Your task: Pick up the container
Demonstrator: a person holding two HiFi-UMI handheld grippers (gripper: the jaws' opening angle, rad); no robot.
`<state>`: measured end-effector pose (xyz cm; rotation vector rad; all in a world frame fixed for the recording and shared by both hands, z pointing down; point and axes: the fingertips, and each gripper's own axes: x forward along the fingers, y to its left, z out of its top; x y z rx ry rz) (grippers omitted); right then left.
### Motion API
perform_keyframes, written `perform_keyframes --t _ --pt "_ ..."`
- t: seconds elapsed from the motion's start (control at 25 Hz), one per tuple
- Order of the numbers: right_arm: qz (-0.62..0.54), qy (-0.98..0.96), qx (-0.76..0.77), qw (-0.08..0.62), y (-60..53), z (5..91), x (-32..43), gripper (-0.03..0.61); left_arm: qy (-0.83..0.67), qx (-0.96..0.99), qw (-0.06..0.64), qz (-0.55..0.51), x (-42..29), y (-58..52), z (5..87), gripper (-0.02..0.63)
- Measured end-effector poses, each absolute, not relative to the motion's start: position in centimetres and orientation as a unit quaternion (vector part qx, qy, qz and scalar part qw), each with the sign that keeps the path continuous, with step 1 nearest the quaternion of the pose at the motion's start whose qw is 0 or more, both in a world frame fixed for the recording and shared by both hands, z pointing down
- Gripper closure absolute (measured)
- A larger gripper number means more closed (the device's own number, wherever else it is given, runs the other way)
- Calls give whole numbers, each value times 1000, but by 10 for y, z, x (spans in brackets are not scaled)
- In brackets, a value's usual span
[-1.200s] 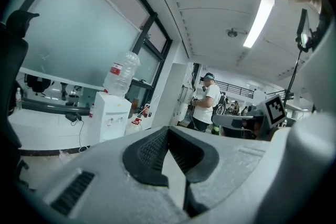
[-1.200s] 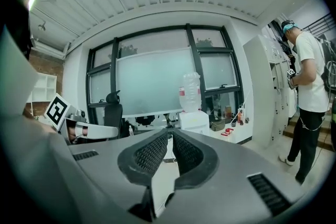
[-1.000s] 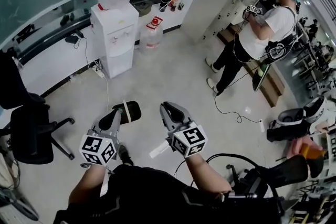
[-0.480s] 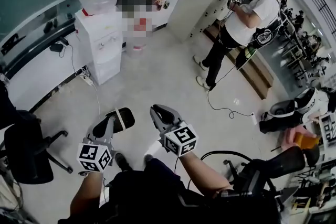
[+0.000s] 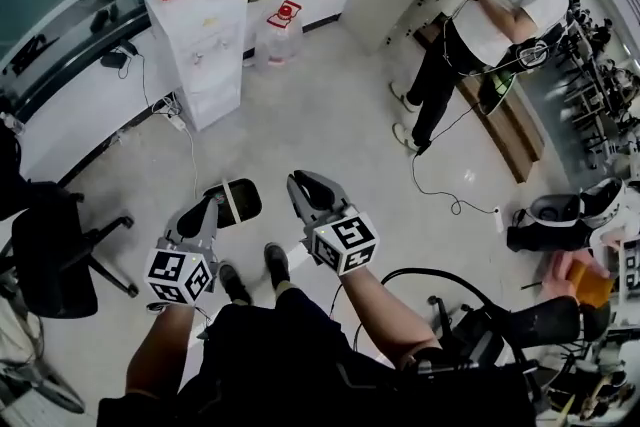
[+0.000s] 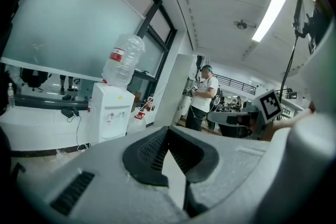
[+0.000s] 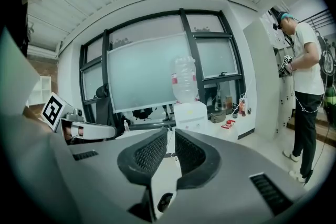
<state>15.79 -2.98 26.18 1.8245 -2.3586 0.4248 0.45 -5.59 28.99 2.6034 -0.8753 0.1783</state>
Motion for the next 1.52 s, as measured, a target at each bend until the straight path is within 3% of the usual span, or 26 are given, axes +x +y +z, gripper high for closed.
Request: perform_keyframes --t 0.52,0.72,1.52 --pt "196 -802 554 106 -85 367 181 565 -385 886 237 99 4 -85 388 606" --pt "226 -809 528 122 -106 420 177 485 -417 863 253 136 -7 -95 444 606" --pt "313 -790 485 205 -110 646 110 388 -418 819 346 187 -44 -99 624 606"
